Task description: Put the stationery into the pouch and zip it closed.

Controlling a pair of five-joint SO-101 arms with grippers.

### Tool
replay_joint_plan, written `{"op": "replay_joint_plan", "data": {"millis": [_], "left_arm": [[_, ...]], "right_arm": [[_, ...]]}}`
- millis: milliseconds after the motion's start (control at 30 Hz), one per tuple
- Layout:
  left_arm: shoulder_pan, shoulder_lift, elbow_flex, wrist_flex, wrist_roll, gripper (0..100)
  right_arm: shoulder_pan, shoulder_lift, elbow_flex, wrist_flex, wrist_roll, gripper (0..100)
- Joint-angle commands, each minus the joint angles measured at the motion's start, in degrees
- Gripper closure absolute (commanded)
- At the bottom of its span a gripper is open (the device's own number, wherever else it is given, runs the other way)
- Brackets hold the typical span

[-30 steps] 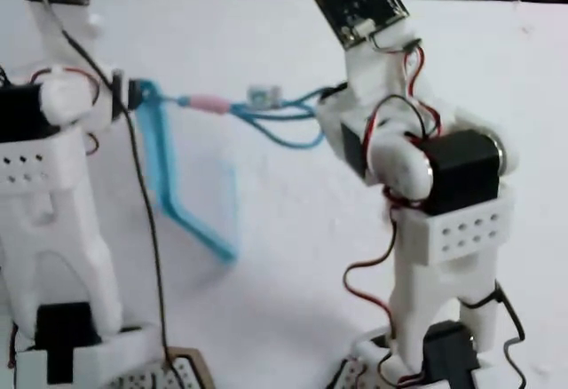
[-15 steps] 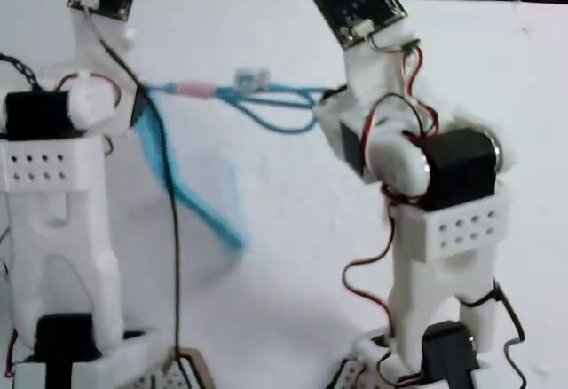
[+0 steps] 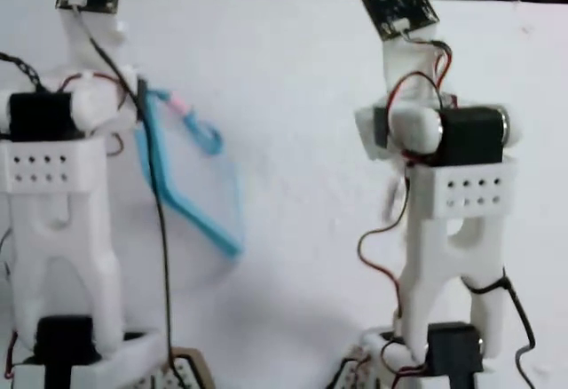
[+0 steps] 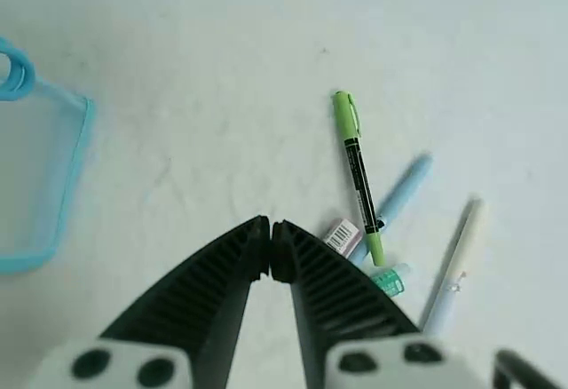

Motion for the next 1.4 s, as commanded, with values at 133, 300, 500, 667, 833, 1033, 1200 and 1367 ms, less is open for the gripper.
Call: {"op": "replay_joint_plan", "data": {"millis": [133, 300, 500, 667, 833, 1033, 1200, 1367], "left_arm": [[4.8, 1.5, -3.0, 0.4, 3.9, 98], [4.7, 1.5, -4.6, 0.4, 3.9, 98], [4.8, 1.5, -4.4, 0.4, 3.9, 98], [4.8, 1.5, -4.5, 0.4, 3.9, 98], [4.9, 1.5, -4.6, 0.4, 3.9, 98], [4.9, 1.5, -4.7, 0.4, 3.9, 98], [4.9, 1.5, -4.7, 0.4, 3.9, 98], [4.9, 1.5, -4.7, 0.4, 3.9, 98]], "right_arm": [[-1.1, -3.3, 0.6, 1.0, 0.5, 82.6], [-7.2, -12.4, 16.5, 0.8, 17.0, 80.7], [-9.6, -26.4, 45.9, -21.8, 10.6, 80.5], [-18.9, -35.0, 71.4, -52.6, 0.0, 80.4], [-29.3, -37.8, 87.1, -80.9, -4.4, 80.7], [-31.9, -29.8, 87.3, -92.8, -11.8, 80.6], [-31.5, -17.3, 82.3, -100.2, -12.9, 80.5], [-30.6, -5.1, 74.9, -101.0, -13.3, 80.5]]}}
